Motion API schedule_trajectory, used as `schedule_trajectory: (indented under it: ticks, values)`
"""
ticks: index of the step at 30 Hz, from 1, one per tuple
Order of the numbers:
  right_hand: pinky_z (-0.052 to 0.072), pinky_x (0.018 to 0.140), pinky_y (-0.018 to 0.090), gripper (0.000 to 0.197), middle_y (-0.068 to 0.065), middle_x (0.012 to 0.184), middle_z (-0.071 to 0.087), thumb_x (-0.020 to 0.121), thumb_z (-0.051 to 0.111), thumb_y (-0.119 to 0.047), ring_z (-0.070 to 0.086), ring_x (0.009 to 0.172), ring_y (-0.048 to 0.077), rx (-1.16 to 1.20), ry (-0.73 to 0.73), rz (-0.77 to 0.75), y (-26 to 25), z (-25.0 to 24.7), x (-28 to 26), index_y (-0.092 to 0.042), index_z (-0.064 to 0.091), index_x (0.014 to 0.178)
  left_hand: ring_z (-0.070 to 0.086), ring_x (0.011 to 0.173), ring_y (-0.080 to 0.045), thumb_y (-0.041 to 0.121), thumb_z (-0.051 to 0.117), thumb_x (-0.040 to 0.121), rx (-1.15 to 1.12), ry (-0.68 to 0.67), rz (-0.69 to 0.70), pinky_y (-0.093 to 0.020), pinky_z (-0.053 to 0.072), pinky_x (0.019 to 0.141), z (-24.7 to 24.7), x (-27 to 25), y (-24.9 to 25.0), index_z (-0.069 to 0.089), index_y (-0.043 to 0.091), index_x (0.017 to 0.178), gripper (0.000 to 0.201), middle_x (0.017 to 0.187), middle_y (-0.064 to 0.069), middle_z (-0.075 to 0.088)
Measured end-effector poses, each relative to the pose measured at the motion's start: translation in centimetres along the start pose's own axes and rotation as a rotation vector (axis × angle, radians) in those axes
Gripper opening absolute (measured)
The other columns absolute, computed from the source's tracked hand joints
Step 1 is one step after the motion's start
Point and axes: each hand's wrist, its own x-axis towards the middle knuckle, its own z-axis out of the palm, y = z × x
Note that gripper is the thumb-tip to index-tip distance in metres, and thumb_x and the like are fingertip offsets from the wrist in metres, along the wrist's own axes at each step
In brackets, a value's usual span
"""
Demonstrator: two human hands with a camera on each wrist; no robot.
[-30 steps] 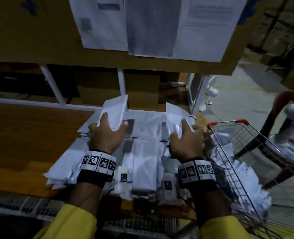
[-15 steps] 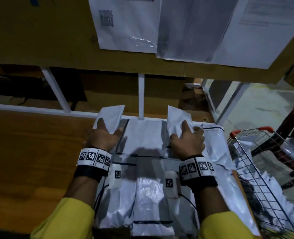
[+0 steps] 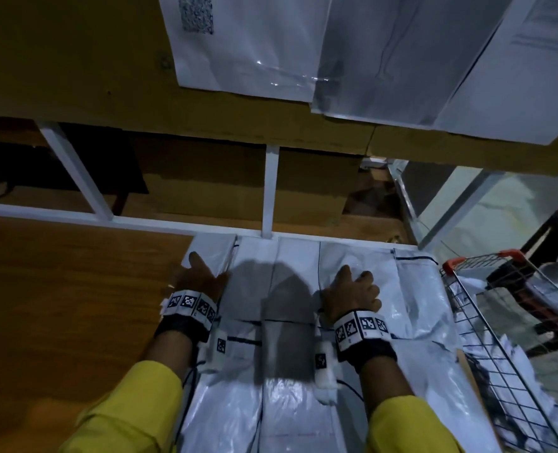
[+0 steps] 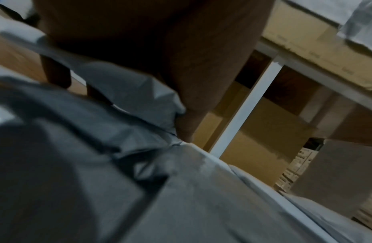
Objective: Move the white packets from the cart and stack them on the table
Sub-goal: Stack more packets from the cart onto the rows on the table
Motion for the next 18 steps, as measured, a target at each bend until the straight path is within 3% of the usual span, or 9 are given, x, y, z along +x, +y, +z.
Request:
schedule_trajectory:
  ticks: [3, 8, 12, 16, 18]
  values:
    - [0.03, 0.108, 0.051, 0.077, 0.017, 0.154, 0.019, 0.089, 0.06, -0.045, 0.031, 0.132, 0.04, -0.066, 0.009, -0.022, 0.4, 1.3, 0.0, -0.026, 0.022, 0.153, 0.036, 0.134, -0.052, 0.074, 0.061, 0.079, -0.036, 0.04, -0.004, -0.061, 0.035, 0.108, 0.9, -0.5, -0.3, 0.021, 0.012, 0.152, 0.104, 0.151, -0.032, 0.029]
    - [0.025, 0.109, 0.052, 0.075, 0.014, 0.157, 0.018, 0.09, 0.057, -0.045, 0.022, 0.138, 0.038, -0.055, 0.039, -0.024, 0.7, 1.7, -0.1, -0.028, 0.021, 0.154, 0.026, 0.139, -0.051, 0.088, 0.048, 0.074, 0.01, 0.078, -0.038, -0.064, 0.028, 0.111, 1.2, -0.5, -0.4, 0.013, 0.018, 0.156, 0.113, 0.154, -0.031, 0.022]
    - [0.023, 0.115, 0.054, 0.076, 0.014, 0.161, 0.013, 0.09, 0.059, -0.05, 0.014, 0.146, 0.039, 0.023, 0.047, -0.041, 1.2, 0.1, -0.3, -0.026, 0.023, 0.153, 0.028, 0.14, -0.047, 0.102, 0.015, 0.057, 0.052, 0.173, 0.02, -0.064, 0.026, 0.112, -0.1, -0.3, -0.3, 0.027, 0.017, 0.152, 0.127, 0.156, -0.022, 0.03]
    - [0.022, 0.117, 0.053, 0.071, 0.014, 0.163, 0.013, 0.092, 0.057, -0.049, 0.012, 0.148, 0.037, 0.103, 0.077, -0.074, 2.4, -2.5, -1.7, -0.027, 0.028, 0.153, 0.013, 0.148, -0.043, 0.082, 0.047, 0.08, -0.055, 0.23, 0.097, -0.062, 0.019, 0.117, -3.3, -4.9, 1.8, 0.024, 0.024, 0.156, 0.098, 0.162, -0.023, 0.014]
    - [0.02, 0.117, 0.051, 0.067, 0.013, 0.163, 0.013, 0.094, 0.053, -0.049, 0.01, 0.149, 0.036, 0.134, 0.077, -0.082, 3.2, -4.1, -2.6, -0.028, 0.03, 0.153, 0.01, 0.149, -0.042, 0.074, 0.051, 0.085, -0.068, 0.259, 0.157, -0.059, 0.019, 0.118, -4.6, -7.5, 3.2, 0.024, 0.025, 0.157, 0.091, 0.164, -0.019, 0.008]
